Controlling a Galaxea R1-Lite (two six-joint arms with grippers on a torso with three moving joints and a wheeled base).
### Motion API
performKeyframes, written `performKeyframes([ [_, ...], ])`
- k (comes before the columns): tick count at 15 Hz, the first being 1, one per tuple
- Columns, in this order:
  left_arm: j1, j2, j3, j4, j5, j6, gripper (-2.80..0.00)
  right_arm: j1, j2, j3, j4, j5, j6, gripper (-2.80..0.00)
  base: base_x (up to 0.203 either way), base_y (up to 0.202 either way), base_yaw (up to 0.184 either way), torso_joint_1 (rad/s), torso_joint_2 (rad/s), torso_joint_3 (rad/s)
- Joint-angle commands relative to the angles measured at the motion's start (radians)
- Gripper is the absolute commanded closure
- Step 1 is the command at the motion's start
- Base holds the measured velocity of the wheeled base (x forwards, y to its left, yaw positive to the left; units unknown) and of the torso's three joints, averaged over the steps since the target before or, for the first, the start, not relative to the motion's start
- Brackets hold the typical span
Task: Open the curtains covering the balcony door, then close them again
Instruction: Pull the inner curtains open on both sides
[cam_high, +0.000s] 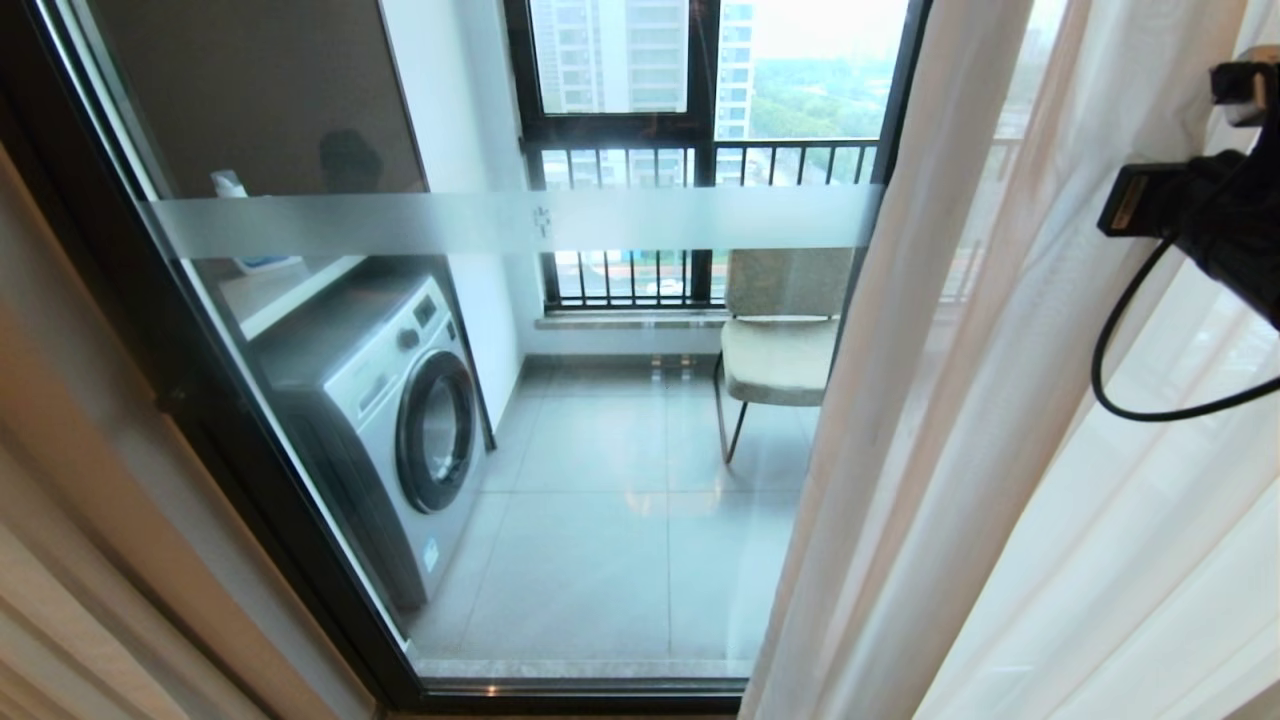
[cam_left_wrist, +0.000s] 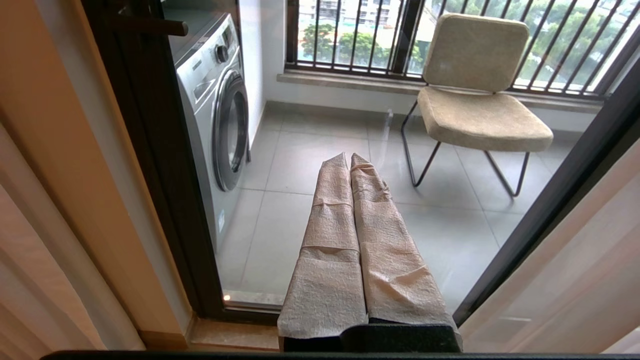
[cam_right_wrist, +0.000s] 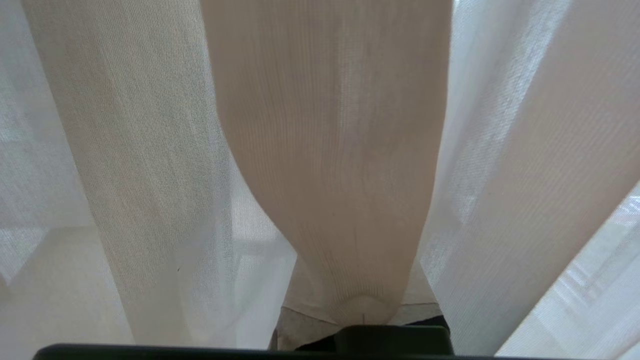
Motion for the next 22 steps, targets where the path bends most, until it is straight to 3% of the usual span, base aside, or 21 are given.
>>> performKeyframes([
  [1,-0.001,0.000,0.000,0.000,0.001,-0.001,0.00,-0.001,-0.002,0.000,-0.005,-0.001,-0.001,0.00,0.000,0.000,0.000,0.000,0.00,0.000],
  [7,-0.001,0.000,0.000,0.000,0.001,-0.002,0.00,-0.001,-0.005,0.000,-0.005,-0.003,-0.001,0.00,0.001,-0.029,0.002,0.001,0.00,0.001],
  [22,-0.001,0.000,0.000,0.000,0.001,-0.002,0.00,-0.001,-0.008,0.000,-0.005,-0.003,-0.001,0.00,0.000,-0.190,0.003,0.002,0.00,0.002],
])
